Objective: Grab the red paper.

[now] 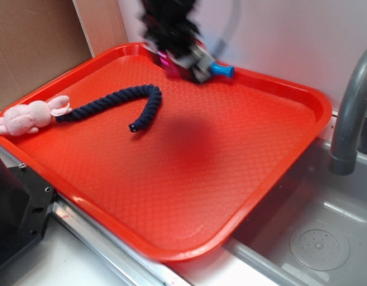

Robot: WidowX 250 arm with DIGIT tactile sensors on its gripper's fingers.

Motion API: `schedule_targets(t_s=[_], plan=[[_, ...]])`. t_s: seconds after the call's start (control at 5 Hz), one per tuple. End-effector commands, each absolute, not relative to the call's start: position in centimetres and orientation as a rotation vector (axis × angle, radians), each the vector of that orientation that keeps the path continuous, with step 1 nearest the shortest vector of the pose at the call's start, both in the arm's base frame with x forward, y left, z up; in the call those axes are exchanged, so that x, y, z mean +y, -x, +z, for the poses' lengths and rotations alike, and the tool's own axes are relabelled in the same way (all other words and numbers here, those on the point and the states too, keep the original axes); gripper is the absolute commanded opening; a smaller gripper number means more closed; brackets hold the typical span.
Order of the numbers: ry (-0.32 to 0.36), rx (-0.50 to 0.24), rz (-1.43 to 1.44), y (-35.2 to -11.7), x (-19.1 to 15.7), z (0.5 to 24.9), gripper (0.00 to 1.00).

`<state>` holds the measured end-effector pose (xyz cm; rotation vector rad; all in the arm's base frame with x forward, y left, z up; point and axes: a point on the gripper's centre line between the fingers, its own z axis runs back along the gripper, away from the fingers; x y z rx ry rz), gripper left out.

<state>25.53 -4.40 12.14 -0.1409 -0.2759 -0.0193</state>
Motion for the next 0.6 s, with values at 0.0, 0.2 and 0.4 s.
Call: schedule_targets(t_s=[0.0, 0.2, 0.4], plan=[[0.163, -0.251, 0.199, -18.2, -0.4, 22.8, 0.00], [0.133, -0.142, 0.289, -17.9, -1.1, 23.4, 0.00], [0.047, -0.124, 0.279, -18.6, -2.6, 22.2, 0.00]])
